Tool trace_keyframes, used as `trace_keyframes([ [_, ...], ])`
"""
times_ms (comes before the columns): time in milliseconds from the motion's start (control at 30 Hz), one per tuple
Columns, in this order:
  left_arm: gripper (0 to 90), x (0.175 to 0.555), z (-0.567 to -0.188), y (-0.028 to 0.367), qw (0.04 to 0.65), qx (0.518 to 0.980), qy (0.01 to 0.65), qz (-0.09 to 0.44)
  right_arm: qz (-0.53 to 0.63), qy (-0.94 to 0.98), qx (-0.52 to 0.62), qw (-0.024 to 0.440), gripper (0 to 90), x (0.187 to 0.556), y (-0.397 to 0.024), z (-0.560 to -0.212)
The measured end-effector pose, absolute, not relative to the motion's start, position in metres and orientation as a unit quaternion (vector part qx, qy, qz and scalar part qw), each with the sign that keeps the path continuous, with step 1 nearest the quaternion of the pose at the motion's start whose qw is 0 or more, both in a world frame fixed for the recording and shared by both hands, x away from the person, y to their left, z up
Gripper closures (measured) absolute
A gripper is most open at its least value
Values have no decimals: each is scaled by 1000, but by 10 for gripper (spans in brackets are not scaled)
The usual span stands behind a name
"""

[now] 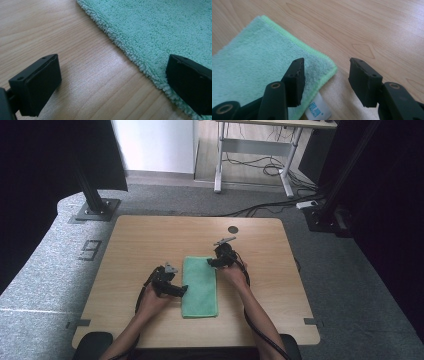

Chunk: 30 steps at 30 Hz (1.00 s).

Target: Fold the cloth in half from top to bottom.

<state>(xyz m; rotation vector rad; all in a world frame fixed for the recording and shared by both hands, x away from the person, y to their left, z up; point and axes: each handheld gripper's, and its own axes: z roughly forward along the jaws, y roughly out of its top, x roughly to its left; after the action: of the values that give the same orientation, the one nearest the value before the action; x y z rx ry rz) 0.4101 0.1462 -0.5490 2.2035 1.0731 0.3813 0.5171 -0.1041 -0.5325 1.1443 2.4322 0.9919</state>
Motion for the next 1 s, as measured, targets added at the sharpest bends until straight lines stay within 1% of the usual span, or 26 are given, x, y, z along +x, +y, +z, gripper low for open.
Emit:
trace_keyframes([
  [133, 7, 410, -549, 146, 325, 840, 409, 145, 334, 845, 397, 133, 405, 521, -104, -539],
  [233, 6, 410, -549, 146, 324, 840, 409, 145, 338, 845, 393, 133, 415, 522, -105, -540],
  [267, 6, 410, -549, 146, 324, 840, 410, 146, 341, 845, 391, 133, 445, 521, -105, -540],
  [400, 5, 411, -548, 145, 323, 842, 408, 144, 351, 848, 379, 119, 628, 517, -103, -539],
  [500, 0, 414, -545, 145, 327, 835, 414, 160, 351, 851, 377, 105, 749, 517, -101, -538],
  [533, 0, 415, -544, 145, 331, 833, 414, 158, 352, 850, 378, 99, 790, 517, -101, -538],
  [567, 1, 416, -545, 144, 329, 836, 412, 153, 354, 850, 378, 93, 813, 517, -101, -538],
  [633, 0, 417, -548, 142, 319, 840, 409, 159, 354, 850, 380, 91, 831, 517, -100, -538],
  [700, 0, 418, -548, 142, 319, 839, 414, 152, 351, 850, 381, 93, 840, 516, -99, -537],
  [867, 0, 418, -549, 143, 319, 836, 421, 149, 343, 854, 376, 109, 844, 513, -96, -534],
  [1000, 0, 417, -549, 143, 322, 833, 424, 151, 358, 852, 364, 114, 844, 508, -97, -525],
])
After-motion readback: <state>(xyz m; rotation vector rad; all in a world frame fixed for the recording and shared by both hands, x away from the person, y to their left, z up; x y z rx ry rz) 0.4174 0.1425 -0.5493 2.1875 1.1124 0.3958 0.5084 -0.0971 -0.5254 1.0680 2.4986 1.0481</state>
